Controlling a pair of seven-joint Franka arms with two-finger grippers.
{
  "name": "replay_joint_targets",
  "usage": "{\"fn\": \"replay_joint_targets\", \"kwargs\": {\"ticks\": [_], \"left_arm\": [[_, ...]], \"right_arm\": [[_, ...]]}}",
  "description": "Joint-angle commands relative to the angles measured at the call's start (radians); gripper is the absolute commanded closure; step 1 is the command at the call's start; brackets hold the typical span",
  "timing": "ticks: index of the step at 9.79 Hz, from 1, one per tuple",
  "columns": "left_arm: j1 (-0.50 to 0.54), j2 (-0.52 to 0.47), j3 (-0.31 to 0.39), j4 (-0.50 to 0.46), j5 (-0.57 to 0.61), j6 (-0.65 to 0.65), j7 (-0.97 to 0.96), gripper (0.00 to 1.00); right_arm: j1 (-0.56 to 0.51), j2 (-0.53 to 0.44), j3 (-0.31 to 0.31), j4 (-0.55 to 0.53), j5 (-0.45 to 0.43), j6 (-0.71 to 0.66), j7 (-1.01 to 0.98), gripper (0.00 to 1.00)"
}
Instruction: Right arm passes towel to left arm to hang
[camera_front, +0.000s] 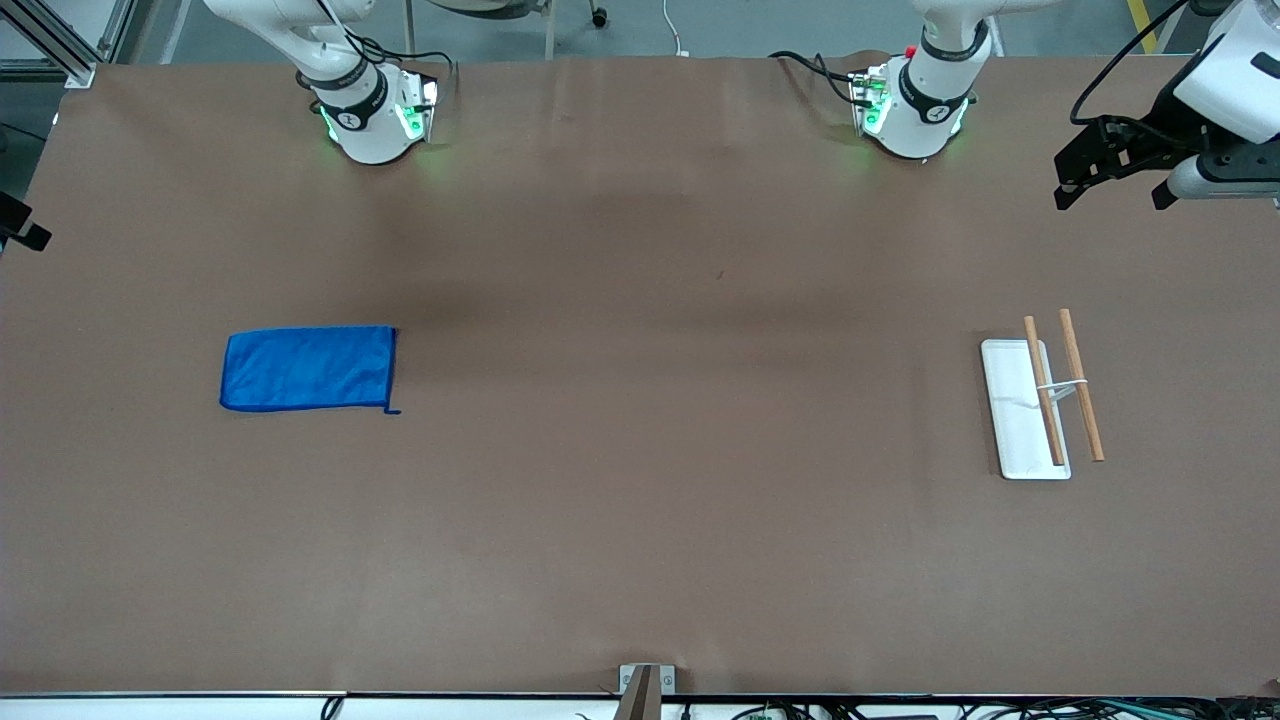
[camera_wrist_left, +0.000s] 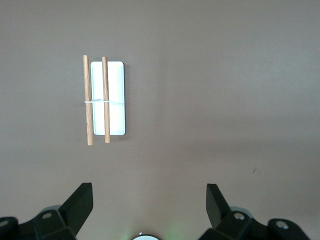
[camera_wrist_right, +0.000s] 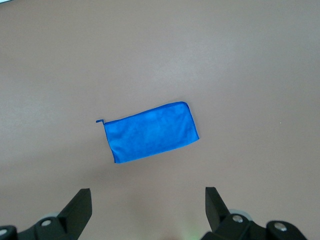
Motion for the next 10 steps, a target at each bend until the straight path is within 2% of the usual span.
{"fn": "replay_joint_targets", "kwargs": {"ticks": [1,4,5,7,10], "left_arm": [[0.004,0.021,-0.006,-0.001,0.014,-0.015,0.013,0.00],[0.006,0.022,-0.006,0.007,0.014,-0.015,0.015,0.00],[0.006,0.022,-0.005,0.007,0.014,-0.015,0.015,0.00],[0.006,0.022,-0.006,0.007,0.014,-0.013,0.019,0.00],[0.004,0.022,-0.006,0.007,0.012,-0.015,0.024,0.00]], "right_arm": [[-0.011,-0.009,0.005,-0.011,0.005,0.001,-0.011,0.00],[0.005,-0.004,0.008,-0.021,0.005,-0.036,-0.010,0.00],[0.001,0.003,0.012,-0.056,0.005,-0.035,-0.020,0.00],[-0.004,0.017,0.011,-0.232,0.005,0.125,-0.115,0.00],[0.001,0.023,0.011,-0.531,-0.004,0.493,-0.163,0.00]]}}
